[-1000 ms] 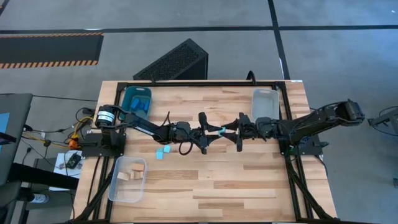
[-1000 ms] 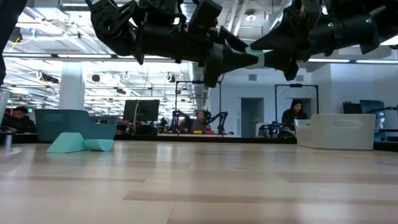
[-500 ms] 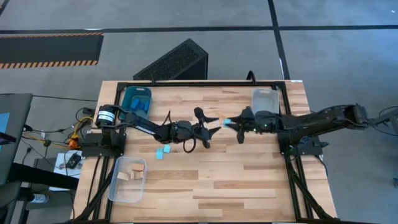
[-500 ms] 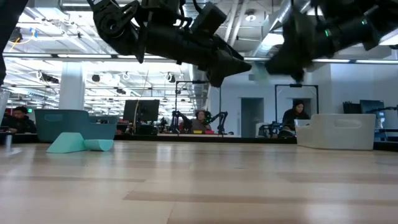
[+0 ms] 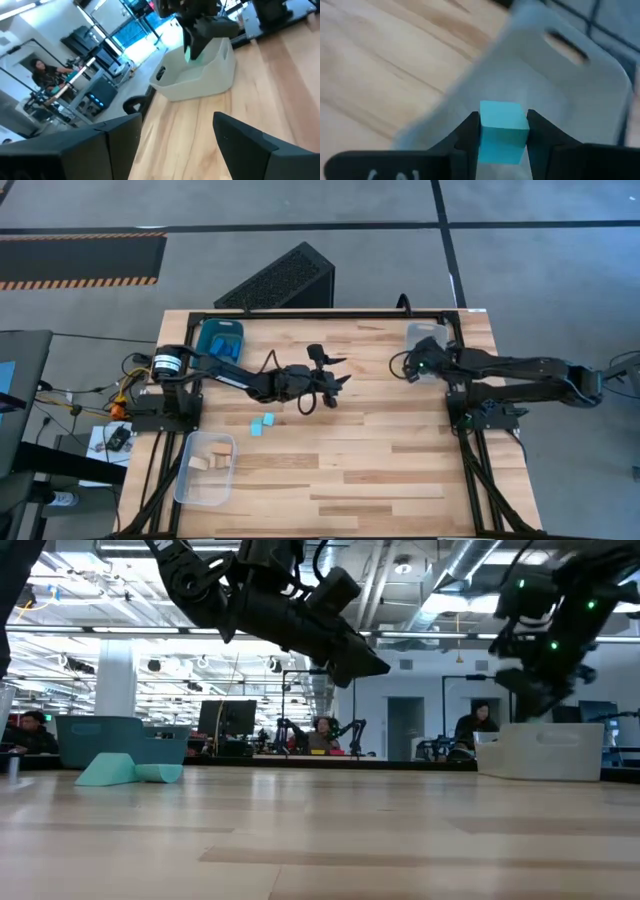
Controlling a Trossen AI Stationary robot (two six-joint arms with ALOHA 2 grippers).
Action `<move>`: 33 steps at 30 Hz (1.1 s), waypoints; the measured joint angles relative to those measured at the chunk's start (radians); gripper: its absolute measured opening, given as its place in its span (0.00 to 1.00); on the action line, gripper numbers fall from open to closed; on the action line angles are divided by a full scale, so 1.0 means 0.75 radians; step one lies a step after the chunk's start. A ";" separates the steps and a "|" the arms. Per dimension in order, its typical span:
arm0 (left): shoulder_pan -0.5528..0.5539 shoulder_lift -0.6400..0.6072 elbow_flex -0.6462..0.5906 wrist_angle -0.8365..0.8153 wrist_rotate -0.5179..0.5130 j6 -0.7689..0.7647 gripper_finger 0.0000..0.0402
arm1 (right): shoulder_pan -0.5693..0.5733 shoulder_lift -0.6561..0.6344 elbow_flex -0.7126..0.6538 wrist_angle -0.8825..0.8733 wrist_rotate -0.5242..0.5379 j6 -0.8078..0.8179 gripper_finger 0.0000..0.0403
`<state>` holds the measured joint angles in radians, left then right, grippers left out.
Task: Sort & place blocks by color
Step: Put the top light blue block into the grey bin, then put the right light blue block into the grey bin
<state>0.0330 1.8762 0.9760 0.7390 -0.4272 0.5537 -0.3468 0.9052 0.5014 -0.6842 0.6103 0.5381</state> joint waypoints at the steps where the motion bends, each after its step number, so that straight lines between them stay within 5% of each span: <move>1: 0.000 -0.008 -0.001 -0.015 0.001 -0.006 0.59 | -0.019 0.012 -0.001 -0.029 0.003 0.024 0.31; 13: 0.000 -0.144 -0.001 -0.230 0.030 -0.110 0.59 | -0.126 0.194 -0.005 -0.009 0.018 0.039 0.52; 21: 0.042 -0.183 -0.001 -0.291 0.058 -0.276 0.59 | -0.009 0.161 -0.006 0.117 0.100 -0.061 0.56; 28: 0.028 -0.199 -0.016 -0.663 0.097 -0.475 0.59 | 0.250 0.180 -0.006 0.506 -0.001 -0.200 0.53; 33: -0.089 -0.297 -0.142 -0.755 -0.001 -0.568 0.59 | 0.423 0.333 -0.005 0.972 -0.051 -0.337 0.51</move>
<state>-0.0336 1.6535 0.8694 0.1725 -0.4280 0.1274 -0.0294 1.1550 0.4979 0.0447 0.5723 0.2856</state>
